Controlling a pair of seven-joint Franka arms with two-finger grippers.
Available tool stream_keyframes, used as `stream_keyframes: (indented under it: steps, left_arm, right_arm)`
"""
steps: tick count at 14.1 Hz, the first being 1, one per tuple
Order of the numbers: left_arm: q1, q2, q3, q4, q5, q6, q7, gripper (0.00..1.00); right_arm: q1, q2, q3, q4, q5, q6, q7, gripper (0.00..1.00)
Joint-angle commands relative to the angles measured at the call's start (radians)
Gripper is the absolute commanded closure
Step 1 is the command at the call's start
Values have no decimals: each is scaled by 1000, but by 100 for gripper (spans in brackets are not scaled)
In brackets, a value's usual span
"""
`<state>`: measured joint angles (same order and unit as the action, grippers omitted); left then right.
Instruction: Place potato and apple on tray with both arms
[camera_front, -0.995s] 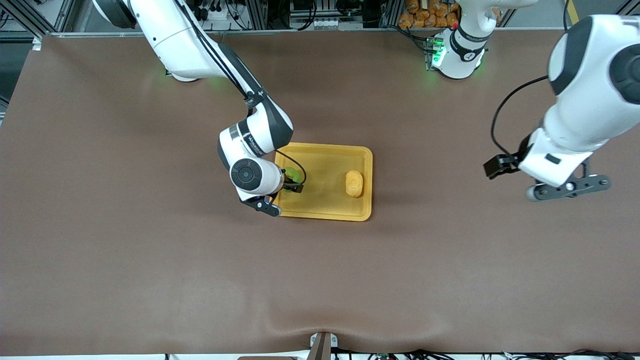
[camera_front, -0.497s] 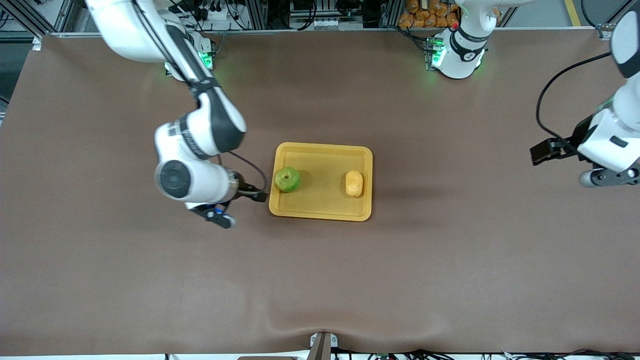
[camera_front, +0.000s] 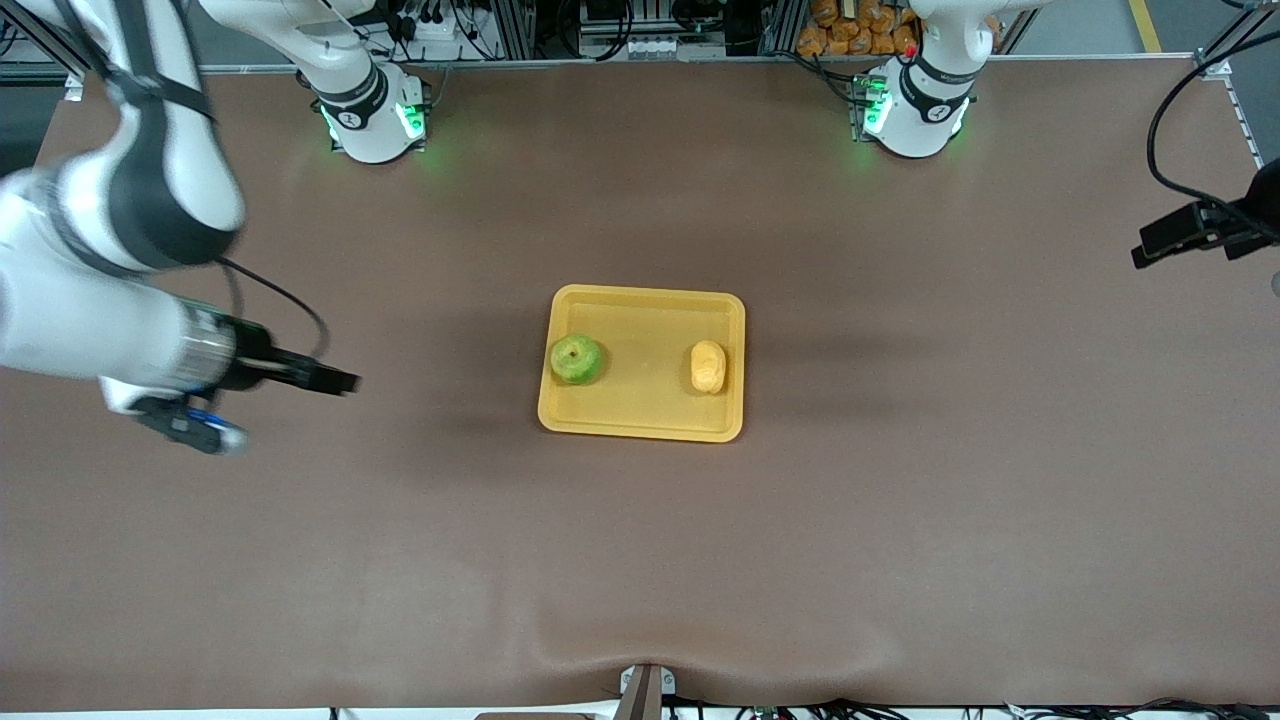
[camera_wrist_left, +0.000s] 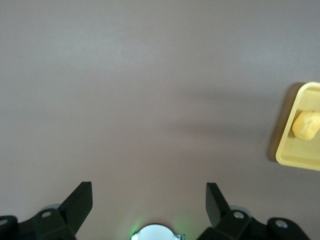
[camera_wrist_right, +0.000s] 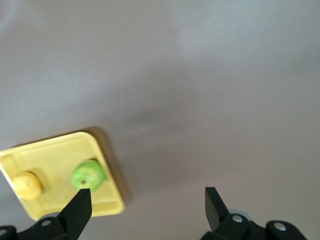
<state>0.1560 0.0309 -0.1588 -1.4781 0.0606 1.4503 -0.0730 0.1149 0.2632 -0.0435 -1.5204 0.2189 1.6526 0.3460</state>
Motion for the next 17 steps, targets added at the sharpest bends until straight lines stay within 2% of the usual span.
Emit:
stream_keyframes:
  steps: [1, 3, 6, 7, 12, 17]
  left_arm:
    - [7, -77, -4, -92, -31, 18, -7, 0]
    - [7, -132, -5, -151, -51, 48, -7, 0]
    - [0, -232, -24, -278, -51, 131, -7, 0]
    - [0, -241, -27, -286, -51, 134, -7, 0]
    - [4, -218, -25, -214, -50, 99, 12, 0]
    - [5, -195, -22, -180, -53, 76, 10, 0]
  right_arm:
    - [-12, -169, 20, -76, -146, -52, -48, 0]
    - [-17, -229, -1, -76, -190, -83, -88, 0]
    - [-109, -268, 5, -73, -191, -123, -217, 0]
    - [-124, -286, 7, -73, -190, -129, -220, 0]
    - [-175, -329, 7, -73, -208, -137, -308, 0]
    - [-162, -335, 10, -67, -210, -195, -294, 0]
